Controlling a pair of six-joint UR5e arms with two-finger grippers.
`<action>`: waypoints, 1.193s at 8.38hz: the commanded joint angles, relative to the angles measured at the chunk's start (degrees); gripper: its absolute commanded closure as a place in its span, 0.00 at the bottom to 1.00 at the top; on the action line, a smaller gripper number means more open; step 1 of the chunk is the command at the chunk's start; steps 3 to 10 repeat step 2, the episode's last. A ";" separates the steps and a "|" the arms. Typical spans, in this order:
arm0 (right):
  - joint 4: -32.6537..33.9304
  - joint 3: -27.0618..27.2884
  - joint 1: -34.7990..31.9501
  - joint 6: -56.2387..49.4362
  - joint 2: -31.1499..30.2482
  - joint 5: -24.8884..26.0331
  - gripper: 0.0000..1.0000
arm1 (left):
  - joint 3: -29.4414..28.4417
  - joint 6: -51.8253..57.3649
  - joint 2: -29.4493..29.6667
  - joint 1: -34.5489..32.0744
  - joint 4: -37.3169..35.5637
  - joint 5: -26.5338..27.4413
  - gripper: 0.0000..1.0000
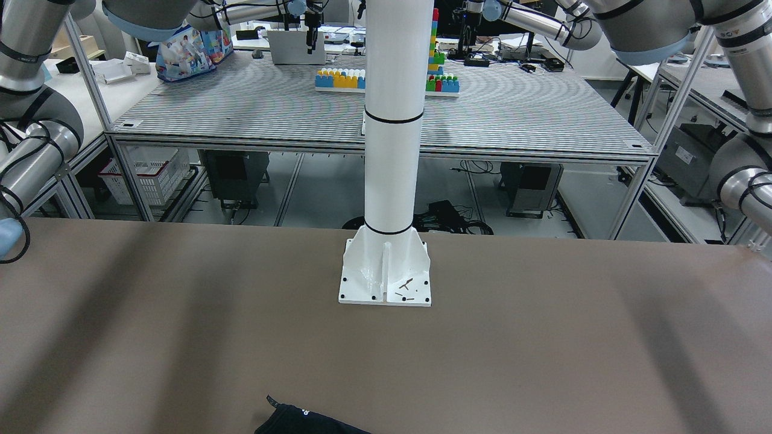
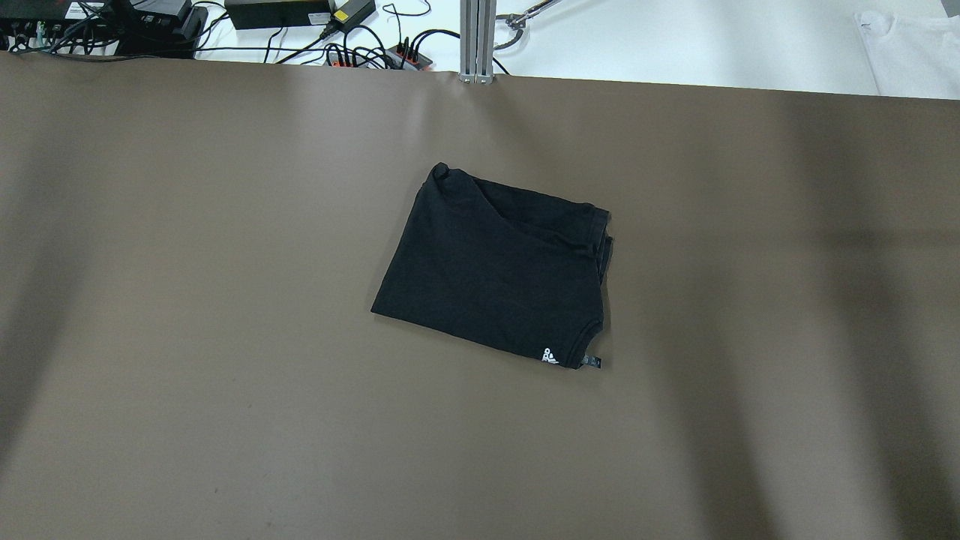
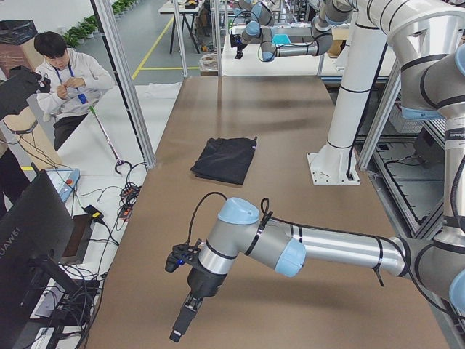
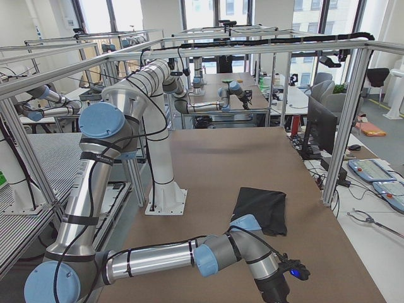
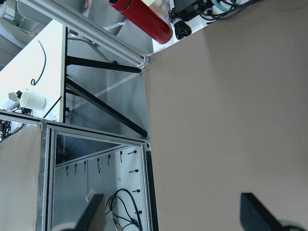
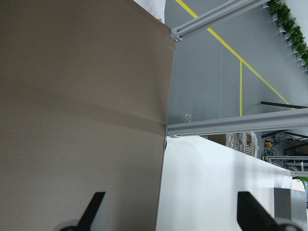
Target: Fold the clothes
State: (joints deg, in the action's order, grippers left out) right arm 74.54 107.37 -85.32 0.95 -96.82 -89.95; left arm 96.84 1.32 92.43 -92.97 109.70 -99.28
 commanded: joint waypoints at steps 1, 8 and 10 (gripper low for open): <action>-1.33 0.74 -1.25 2.28 -0.74 0.39 0.05 | 2.03 -2.03 -2.17 0.06 1.48 1.28 0.00; -1.85 1.00 -1.25 2.91 -1.26 0.30 0.05 | 1.60 -2.46 -1.21 0.15 1.40 1.46 0.00; -1.85 1.00 -1.25 2.91 -1.26 0.30 0.05 | 1.60 -2.46 -1.21 0.15 1.40 1.46 0.00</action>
